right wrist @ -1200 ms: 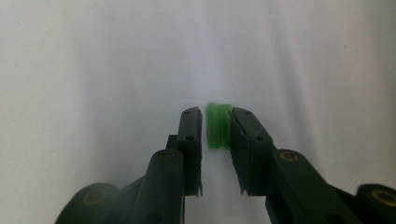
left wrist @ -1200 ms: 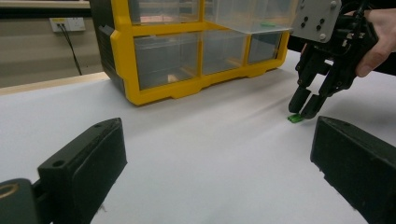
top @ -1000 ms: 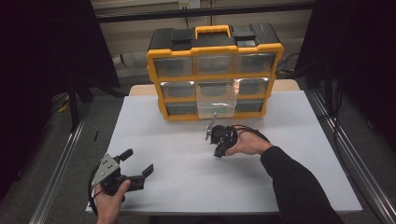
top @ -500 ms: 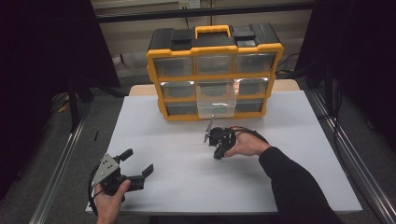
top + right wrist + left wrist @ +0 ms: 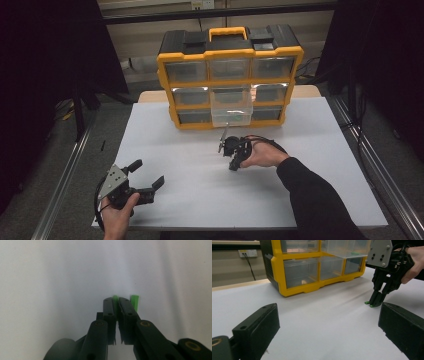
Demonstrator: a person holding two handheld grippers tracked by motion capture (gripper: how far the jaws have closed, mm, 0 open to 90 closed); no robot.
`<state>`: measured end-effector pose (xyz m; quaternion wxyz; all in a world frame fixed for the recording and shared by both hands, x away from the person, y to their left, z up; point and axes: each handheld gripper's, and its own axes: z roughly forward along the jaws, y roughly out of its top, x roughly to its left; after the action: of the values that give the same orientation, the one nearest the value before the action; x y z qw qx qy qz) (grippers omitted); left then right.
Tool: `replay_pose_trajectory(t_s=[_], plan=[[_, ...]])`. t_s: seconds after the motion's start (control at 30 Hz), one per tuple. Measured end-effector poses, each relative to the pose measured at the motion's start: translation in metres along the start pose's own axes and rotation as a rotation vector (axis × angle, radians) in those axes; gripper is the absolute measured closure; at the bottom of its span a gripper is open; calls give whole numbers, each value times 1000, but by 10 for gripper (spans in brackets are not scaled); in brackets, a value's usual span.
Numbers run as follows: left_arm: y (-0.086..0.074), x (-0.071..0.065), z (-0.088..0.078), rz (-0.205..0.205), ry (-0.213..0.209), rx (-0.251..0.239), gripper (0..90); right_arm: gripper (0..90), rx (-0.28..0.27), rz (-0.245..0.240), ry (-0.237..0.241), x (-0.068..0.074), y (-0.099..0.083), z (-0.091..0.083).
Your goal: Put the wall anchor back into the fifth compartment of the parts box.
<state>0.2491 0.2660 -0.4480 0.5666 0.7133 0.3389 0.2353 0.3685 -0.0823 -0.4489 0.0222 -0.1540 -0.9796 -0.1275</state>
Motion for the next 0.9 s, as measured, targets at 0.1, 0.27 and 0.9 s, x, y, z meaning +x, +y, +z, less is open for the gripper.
replay_pose_trajectory(t_s=[0.1, 0.27, 0.9], plan=[[0, 0, 0, 1, 0, -3, 34, 845, 5, 10, 1, 1, -1, 0], [0, 0, 0, 8, -1, -2, 34, 845, 7, -13, -1, 1, -1, 0], [0, 1, 0, 6, 0, -1, 33, 846, -76, -9, 12, 12, -4, -15]])
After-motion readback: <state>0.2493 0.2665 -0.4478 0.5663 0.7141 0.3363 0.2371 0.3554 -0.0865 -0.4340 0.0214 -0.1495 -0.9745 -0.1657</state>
